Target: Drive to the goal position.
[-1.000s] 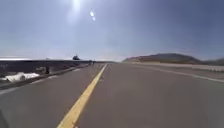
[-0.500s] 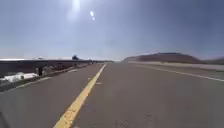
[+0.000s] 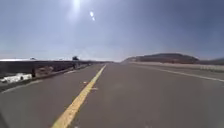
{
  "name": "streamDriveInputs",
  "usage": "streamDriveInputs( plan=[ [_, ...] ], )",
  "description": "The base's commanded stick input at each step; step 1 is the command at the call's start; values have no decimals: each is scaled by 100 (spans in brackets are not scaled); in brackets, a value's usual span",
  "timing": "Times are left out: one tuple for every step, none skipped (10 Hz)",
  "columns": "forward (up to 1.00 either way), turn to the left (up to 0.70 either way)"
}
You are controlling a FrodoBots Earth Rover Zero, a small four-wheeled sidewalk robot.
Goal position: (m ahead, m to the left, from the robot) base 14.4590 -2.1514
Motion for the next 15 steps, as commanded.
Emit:
streamDriveInputs(
  plan=[
    [85,0],
    [85,0],
    [85,0],
    [85,0],
    [85,0],
    [85,0],
    [85,0],
    [85,0],
    [85,0],
    [85,0],
    [85,0],
    [85,0],
    [85,0],
    [85,0],
    [85,0]
  ],
)
